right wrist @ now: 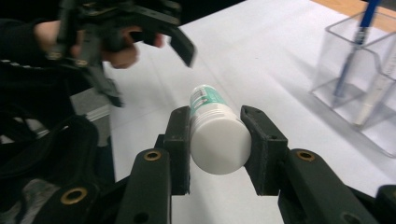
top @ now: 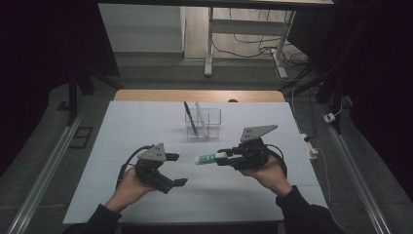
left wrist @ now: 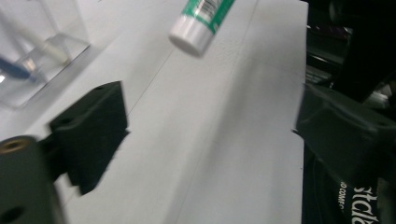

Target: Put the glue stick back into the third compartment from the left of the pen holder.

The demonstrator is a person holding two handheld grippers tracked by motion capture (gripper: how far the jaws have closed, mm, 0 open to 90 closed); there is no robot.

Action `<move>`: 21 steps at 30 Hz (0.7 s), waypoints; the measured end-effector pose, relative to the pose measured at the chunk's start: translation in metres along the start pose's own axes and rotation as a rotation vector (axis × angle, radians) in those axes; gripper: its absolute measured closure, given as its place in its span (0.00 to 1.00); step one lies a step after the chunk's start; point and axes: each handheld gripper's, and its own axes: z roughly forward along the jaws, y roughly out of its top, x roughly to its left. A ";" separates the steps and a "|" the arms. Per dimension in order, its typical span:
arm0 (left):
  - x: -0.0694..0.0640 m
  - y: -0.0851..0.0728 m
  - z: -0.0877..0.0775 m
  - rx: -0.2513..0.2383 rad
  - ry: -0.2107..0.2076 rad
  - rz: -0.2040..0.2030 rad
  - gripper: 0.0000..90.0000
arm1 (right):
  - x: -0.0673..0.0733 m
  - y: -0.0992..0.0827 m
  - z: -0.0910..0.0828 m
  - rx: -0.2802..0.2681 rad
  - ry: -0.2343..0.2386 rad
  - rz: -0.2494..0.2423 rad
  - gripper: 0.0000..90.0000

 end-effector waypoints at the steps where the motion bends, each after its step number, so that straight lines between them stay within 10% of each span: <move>1: -0.001 -0.002 -0.003 -0.003 0.004 -0.012 0.05 | -0.001 0.001 0.000 0.006 -0.011 0.001 0.72; 21: -0.023 -0.047 -0.057 -0.038 0.183 -0.172 0.00 | -0.030 0.019 -0.006 0.002 -0.192 0.027 0.72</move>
